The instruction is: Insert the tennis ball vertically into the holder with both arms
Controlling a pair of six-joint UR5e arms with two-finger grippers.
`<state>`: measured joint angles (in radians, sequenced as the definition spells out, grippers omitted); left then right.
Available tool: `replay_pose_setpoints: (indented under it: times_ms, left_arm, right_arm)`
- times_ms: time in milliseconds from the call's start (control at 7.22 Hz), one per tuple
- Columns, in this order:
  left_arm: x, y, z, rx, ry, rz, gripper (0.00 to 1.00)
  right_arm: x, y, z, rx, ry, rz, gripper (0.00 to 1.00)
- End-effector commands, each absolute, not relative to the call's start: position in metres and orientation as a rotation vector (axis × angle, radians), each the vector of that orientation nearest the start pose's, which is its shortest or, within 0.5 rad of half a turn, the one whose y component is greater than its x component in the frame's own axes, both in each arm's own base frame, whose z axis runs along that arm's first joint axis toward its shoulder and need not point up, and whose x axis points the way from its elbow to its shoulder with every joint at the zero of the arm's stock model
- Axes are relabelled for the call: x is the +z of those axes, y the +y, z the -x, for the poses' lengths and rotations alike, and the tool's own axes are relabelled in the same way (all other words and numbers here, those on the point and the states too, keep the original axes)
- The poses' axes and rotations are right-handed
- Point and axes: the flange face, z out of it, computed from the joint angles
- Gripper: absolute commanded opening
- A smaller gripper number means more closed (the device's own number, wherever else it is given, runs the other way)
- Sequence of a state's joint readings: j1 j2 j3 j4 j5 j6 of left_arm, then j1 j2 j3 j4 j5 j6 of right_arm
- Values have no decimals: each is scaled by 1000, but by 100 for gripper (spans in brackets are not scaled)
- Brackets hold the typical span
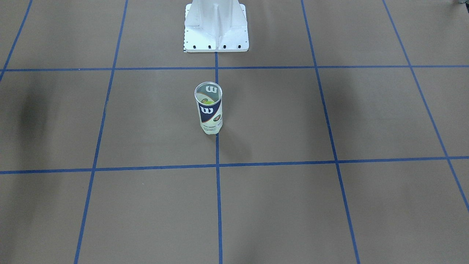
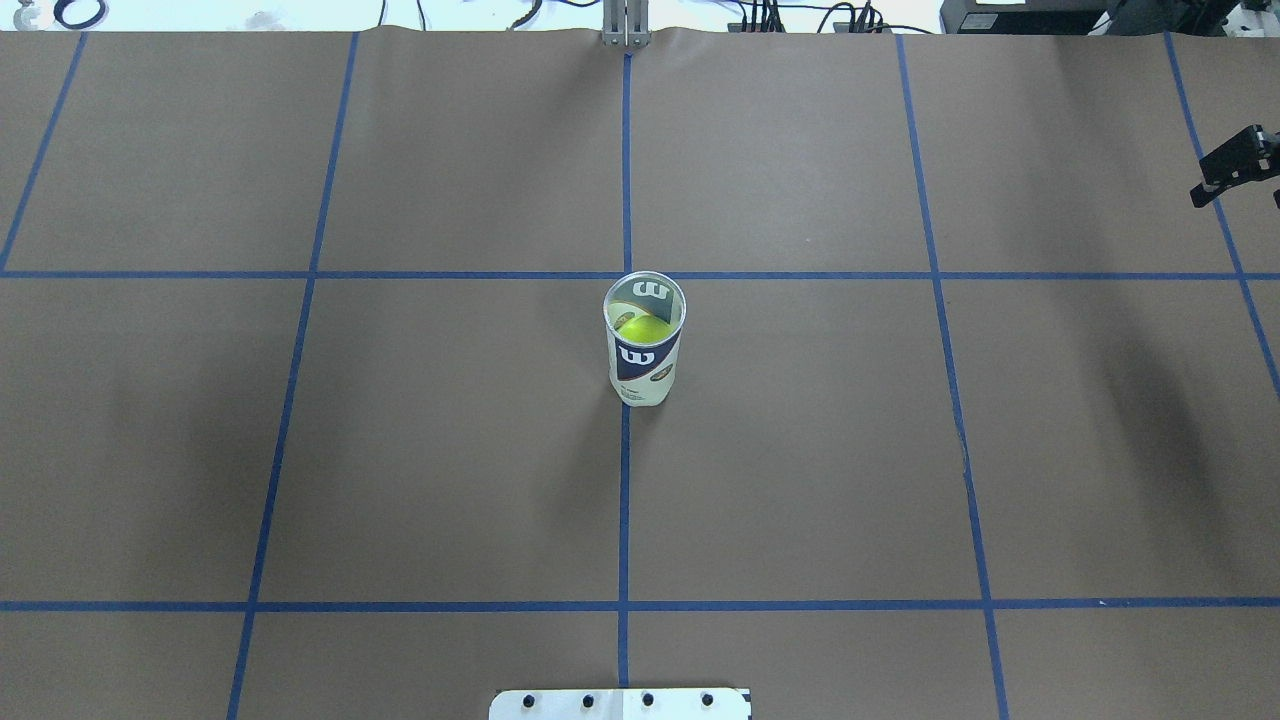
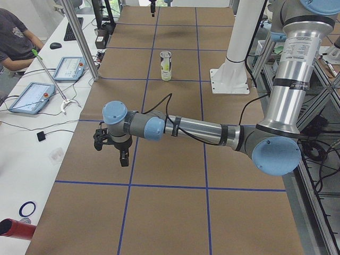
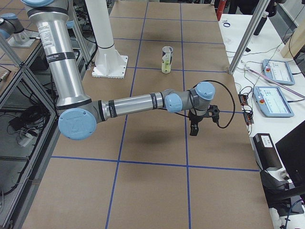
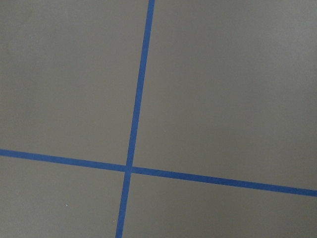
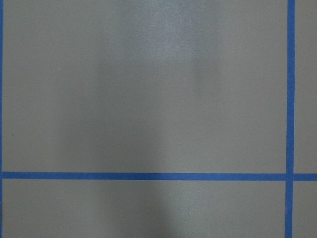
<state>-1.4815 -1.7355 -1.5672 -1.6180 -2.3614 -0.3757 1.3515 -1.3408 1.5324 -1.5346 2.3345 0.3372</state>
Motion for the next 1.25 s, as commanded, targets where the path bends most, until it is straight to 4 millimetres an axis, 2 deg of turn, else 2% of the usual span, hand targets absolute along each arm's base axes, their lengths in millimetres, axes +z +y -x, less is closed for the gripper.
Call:
replay_pose_setpoints:
  times_ms: [0,139,277,416,693,970,1108]
  left_arm:
    - [574,-559,11,-194,806,3,99]
    - [573,-559,10,-184,807,-6,99]
    - [559,-549,12,-141,813,-56,99]
    - [561,-534,13,-103,806,-69,99]
    - [598,-507,18,7,789,-64,99]
    - [630,-496,19,59,781,-39,99]
    - [637,-492,22,112,785,-53,99]
  right_arm:
    - [553,-595,57,38,-785,1,99]
    - [552,-596,57,34,-784,-6,99]
    - [557,-596,58,-2,-780,-13,99]
    - [555,-590,56,-17,-794,-16,99]
    - [556,-590,57,-20,-783,-19,99]
    - [563,-583,54,-23,-786,-11,99]
    - [561,-584,54,-26,-787,-15,99]
